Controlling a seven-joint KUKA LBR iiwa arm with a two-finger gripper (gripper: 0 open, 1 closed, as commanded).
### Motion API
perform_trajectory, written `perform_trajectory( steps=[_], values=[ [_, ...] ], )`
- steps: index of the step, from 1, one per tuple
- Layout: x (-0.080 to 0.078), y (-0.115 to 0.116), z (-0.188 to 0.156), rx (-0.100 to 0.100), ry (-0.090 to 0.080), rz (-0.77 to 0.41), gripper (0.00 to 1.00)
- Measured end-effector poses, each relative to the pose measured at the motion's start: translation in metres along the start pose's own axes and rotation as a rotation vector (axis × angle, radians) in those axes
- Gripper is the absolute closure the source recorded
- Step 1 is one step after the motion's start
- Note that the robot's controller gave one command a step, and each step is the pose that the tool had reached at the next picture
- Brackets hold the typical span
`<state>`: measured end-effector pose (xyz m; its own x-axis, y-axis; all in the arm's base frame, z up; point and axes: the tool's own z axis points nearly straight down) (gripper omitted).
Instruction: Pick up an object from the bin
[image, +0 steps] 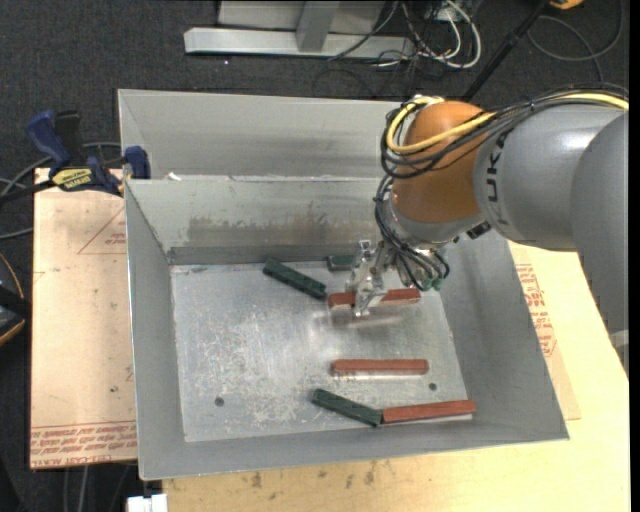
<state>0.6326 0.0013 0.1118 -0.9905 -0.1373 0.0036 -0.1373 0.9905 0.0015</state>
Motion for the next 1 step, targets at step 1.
perform_trajectory(
  steps=[1],
  values=[
    [-0.0010, 0.0000, -0.0177, 0.001, -0.004, 0.000, 1.00]
  ],
)
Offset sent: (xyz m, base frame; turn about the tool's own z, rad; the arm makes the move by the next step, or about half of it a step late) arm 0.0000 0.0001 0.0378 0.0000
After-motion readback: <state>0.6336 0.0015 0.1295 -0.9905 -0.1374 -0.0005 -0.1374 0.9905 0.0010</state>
